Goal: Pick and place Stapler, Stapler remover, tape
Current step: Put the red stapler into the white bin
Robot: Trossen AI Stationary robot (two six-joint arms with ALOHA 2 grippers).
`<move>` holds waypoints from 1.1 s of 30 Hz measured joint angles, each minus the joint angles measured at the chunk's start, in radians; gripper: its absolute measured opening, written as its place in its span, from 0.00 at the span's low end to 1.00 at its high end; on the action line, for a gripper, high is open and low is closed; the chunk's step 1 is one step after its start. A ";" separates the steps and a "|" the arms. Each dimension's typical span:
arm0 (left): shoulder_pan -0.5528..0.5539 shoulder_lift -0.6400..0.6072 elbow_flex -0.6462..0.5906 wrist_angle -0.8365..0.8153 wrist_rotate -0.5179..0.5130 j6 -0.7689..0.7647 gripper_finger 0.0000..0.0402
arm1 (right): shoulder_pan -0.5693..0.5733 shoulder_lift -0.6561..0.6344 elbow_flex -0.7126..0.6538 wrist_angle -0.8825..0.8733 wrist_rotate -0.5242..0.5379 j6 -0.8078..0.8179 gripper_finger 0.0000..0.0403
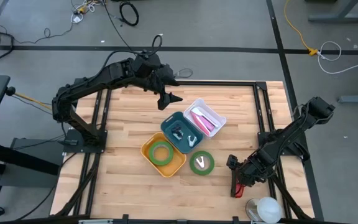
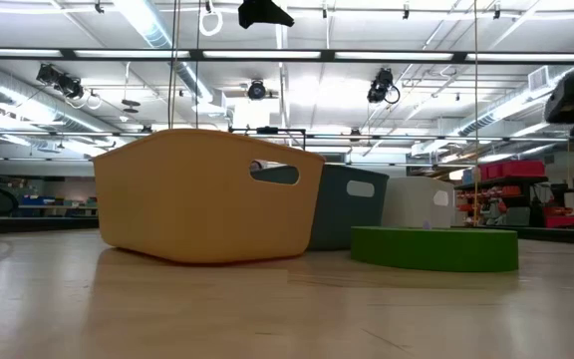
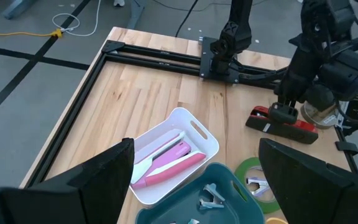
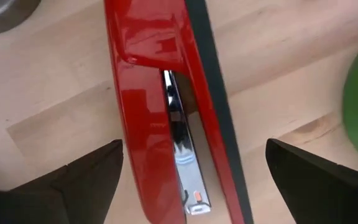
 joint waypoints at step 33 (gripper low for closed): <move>0.000 0.000 0.000 0.000 -0.034 -0.008 0.86 | 0.000 0.000 -0.156 0.209 0.003 -0.079 0.90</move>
